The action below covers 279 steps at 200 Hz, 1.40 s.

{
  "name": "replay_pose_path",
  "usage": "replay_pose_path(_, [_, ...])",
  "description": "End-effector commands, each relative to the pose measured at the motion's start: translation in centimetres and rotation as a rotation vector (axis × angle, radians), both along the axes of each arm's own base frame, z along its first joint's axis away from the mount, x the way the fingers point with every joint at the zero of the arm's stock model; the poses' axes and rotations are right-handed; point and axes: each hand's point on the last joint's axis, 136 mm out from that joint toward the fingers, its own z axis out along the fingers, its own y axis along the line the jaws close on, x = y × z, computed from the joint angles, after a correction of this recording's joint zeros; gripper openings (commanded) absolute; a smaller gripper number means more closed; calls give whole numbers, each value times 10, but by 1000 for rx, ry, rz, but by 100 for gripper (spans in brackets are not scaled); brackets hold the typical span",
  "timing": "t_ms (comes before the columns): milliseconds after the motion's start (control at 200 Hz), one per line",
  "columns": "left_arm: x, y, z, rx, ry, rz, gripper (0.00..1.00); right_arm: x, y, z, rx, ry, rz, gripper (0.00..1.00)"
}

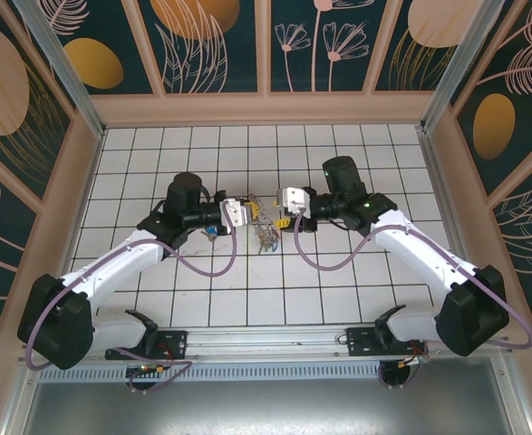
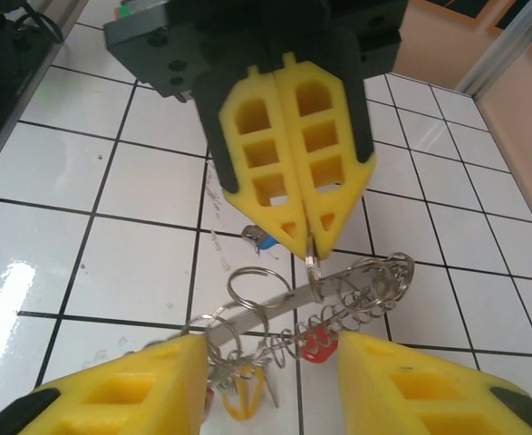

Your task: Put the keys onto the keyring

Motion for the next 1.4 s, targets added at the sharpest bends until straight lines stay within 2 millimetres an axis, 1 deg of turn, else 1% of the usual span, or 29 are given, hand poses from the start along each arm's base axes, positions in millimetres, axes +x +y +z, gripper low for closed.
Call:
replay_pose_path(0, [-5, -3, 17, -20, -59, -37, 0, 8, 6, 20, 43, -42, 6, 41])
replay_pose_path(85, [-6, -3, 18, -27, -53, -41, 0, 13, 9, 17, 38, -30, 6, 39])
replay_pose_path(275, [-9, -6, 25, -72, -39, -53, 0, 11, 22, 11, 36, -21, 33, 34])
replay_pose_path(400, [-11, -7, 28, -97, -32, -66, 0, 13, 22, 6, 26, -28, 26, 32])
replay_pose_path(505, [-15, -8, 31, -115, -28, -83, 0, 14, 23, 6, 30, -44, 23, 28])
replay_pose_path(581, [-17, -10, 30, -119, -18, -100, 0, 15, 24, 8, 35, -60, 17, 25])
replay_pose_path(726, [-17, -11, 29, -121, -5, -106, 0, 14, 26, 7, 33, -74, 17, 21])
replay_pose_path(776, [-16, -11, 29, -117, -1, -103, 0, 13, 27, 6, 27, -81, 22, 15])
replay_pose_path(836, [-16, -11, 29, -115, 0, -101, 0, 12, 27, 3, 9, -85, 24, 0])
replay_pose_path(926, [-15, -10, 31, -121, 6, -88, 0, 12, 27, 0, -3, -91, 22, 0])
replay_pose_path(1011, [-9, -7, 30, -112, 15, -44, 0, 10, 26, 7, 44, -114, 15, 0])
replay_pose_path(1066, [-8, -5, 27, -104, 16, -22, 8, 8, 25, 16, 96, -127, 11, 0])
replay_pose_path(1126, [-9, -2, 25, -102, 15, -7, 11, 6, 24, 26, 154, -135, 4, 0])
replay_pose_path(1271, [-11, -1, 23, -109, 33, -2, 14, -5, 23, 42, 292, -122, 12, 0])
replay_pose_path(1391, [-10, -2, 23, -120, 42, -2, 16, -12, 21, 48, 361, -106, 14, 0])
